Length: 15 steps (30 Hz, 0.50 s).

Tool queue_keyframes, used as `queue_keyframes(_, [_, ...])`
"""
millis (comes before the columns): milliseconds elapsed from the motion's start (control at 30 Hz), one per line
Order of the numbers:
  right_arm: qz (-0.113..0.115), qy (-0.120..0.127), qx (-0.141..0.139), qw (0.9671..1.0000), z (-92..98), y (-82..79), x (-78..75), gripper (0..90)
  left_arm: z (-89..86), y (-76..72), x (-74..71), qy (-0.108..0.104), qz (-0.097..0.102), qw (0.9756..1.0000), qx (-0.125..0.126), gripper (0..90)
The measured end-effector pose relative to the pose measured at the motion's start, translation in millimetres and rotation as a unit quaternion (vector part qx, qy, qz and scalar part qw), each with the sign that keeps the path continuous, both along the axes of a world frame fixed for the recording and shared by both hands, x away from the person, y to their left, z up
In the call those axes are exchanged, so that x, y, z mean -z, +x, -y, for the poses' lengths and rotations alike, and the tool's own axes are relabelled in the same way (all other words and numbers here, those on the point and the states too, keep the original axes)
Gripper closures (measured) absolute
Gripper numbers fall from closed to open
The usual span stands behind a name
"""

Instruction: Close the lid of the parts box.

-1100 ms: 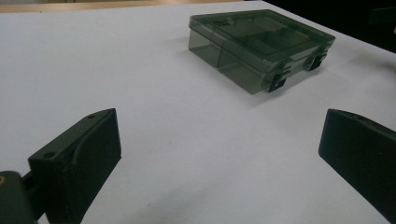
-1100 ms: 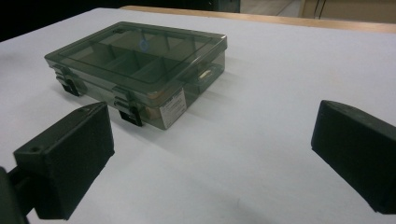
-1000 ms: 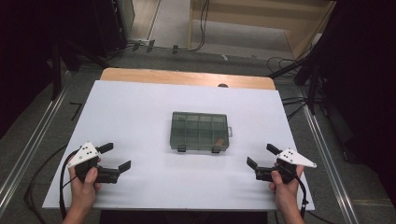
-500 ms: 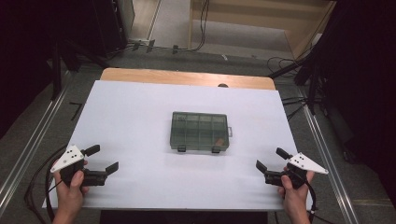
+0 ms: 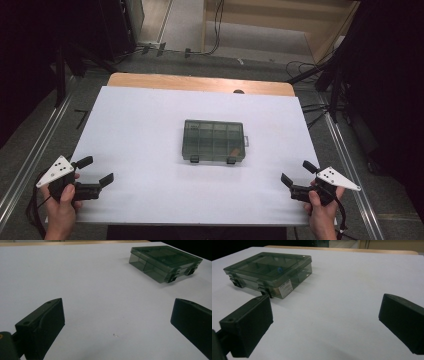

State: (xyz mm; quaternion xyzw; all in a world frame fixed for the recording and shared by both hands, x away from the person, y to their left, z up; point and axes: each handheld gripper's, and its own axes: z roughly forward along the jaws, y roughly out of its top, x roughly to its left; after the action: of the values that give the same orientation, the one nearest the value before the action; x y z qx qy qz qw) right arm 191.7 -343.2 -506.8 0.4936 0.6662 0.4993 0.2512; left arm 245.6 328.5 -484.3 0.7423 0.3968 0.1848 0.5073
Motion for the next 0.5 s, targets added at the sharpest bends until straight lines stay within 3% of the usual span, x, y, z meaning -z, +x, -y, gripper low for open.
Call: queue_keyframes(500, [-0.003,0.005,0.006,1.0000,4.3,1.7,2.5,0.0,-3.6,1.2,1.1,-0.001,-0.003,1.0000,0.001,0.0])
